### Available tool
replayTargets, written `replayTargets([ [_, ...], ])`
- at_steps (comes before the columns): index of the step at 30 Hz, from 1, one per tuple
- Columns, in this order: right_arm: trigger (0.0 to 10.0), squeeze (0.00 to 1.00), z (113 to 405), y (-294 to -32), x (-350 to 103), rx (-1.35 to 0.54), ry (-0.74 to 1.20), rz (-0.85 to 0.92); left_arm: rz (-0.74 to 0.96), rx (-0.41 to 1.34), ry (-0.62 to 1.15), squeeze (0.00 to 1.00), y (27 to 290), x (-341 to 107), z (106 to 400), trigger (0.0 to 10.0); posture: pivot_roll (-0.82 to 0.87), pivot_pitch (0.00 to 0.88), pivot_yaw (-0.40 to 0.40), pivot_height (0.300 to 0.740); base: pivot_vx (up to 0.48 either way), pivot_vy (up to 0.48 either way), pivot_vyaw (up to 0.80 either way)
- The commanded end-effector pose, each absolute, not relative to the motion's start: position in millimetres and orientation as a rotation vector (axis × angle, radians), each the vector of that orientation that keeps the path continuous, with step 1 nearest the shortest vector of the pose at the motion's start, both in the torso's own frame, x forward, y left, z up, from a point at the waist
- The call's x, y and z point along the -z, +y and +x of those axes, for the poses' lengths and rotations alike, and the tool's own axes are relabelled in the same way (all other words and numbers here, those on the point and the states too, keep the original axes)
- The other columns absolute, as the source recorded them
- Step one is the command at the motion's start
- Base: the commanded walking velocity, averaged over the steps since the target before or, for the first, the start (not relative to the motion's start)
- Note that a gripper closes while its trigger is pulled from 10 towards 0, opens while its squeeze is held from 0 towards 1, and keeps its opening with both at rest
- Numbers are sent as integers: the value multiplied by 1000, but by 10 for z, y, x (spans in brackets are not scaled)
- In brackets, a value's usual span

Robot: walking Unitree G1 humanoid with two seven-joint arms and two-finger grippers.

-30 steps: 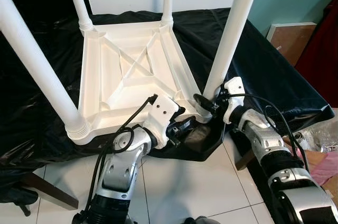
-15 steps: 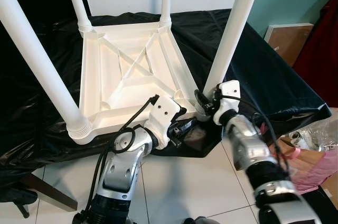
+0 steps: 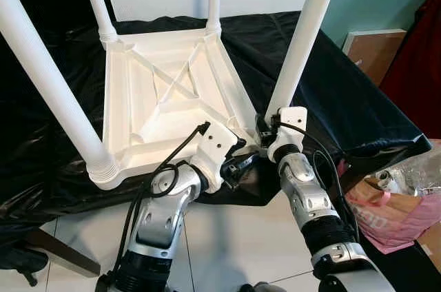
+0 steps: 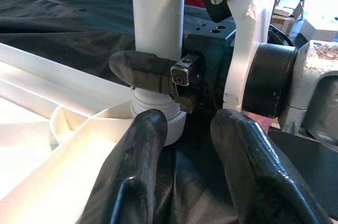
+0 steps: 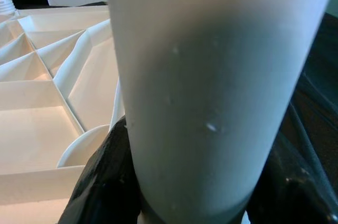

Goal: Building children table

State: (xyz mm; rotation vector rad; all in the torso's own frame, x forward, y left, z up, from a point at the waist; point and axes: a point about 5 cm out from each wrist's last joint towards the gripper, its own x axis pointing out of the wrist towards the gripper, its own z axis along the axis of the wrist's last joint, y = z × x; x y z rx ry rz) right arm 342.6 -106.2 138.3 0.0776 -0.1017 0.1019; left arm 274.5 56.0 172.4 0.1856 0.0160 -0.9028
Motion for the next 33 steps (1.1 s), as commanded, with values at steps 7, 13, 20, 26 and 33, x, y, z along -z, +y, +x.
replayTargets([
  [7,10000,0,3367,-1065,-1208,-50,-7,77,175,824,5,0,546,-1727,2795,10000,-12,48,-54,740,0,0,0],
  [13,10000,12,3360,-1071,-1217,-47,-13,74,177,828,7,0,545,-1724,2789,10000,-12,50,-53,740,0,0,0],
  [20,10000,1000,3344,-1192,-1244,-76,-46,63,180,831,9,0,549,-1721,2781,10000,-10,51,-50,740,0,0,0],
  [26,10000,1000,3326,-1413,-1279,-263,-90,22,184,830,11,0,562,-1723,2784,10000,-13,59,-47,740,0,0,0],
  [33,10000,1000,3350,-1496,-1325,-403,-92,-12,184,830,12,0,568,-1727,2793,10000,-20,63,-42,740,0,0,0],
])
